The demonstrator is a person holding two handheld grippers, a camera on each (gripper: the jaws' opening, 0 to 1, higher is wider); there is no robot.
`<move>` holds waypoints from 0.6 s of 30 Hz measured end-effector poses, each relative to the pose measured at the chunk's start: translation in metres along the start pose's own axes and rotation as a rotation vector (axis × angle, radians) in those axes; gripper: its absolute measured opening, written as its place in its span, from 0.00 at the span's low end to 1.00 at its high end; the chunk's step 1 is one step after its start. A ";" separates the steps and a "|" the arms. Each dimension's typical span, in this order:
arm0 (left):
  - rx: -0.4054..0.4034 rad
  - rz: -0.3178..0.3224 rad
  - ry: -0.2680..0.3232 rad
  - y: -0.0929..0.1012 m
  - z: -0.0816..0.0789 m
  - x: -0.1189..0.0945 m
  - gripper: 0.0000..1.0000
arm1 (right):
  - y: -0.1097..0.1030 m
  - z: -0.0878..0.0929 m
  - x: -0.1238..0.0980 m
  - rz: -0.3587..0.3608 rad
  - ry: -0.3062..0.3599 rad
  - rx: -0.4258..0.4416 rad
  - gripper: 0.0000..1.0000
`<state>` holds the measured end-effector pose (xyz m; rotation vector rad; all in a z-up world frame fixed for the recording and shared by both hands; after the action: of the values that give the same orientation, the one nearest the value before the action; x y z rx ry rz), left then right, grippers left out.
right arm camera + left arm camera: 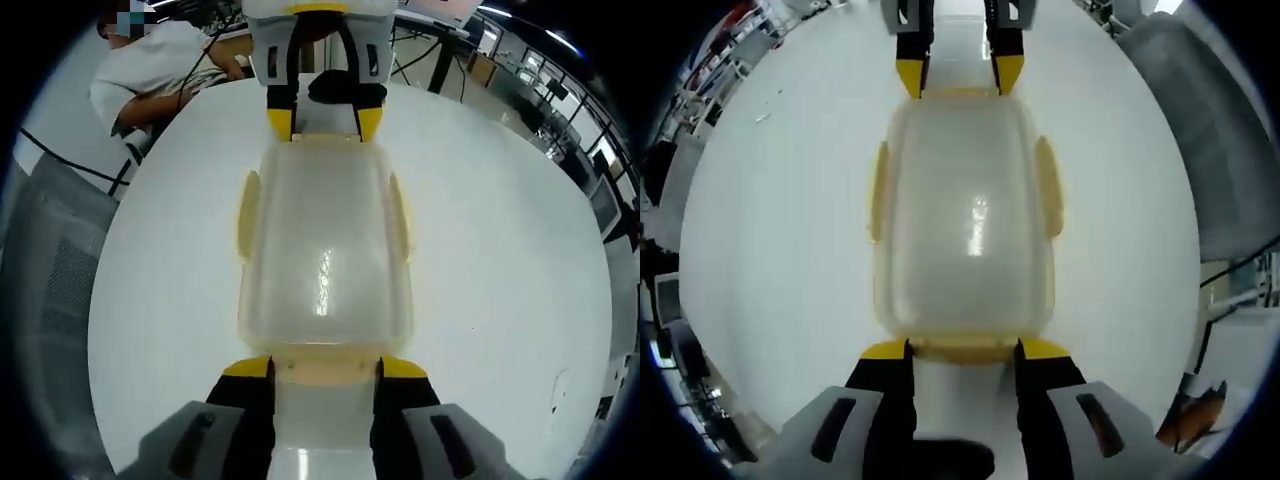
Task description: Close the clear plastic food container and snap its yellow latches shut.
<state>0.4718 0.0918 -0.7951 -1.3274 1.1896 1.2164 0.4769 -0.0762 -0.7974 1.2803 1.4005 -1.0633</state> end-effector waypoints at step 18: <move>-0.017 -0.041 0.025 0.000 0.003 -0.019 0.35 | -0.003 -0.006 -0.016 0.016 0.055 -0.004 0.34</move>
<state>0.4708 0.0963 -0.7760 -1.3770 1.1662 1.1857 0.4736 -0.0737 -0.7804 1.3252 1.4306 -1.0208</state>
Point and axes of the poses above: the point that each gripper's makers call its tool centre point, and the gripper's own axes: x roughly forward along the fingers, y roughly to its right, z roughly out of its underside, the point moved 1 cm from there along -x, roughly backward along the fingers, and after that the axes turned 7 degrees about -y, right-handed, at the moved point
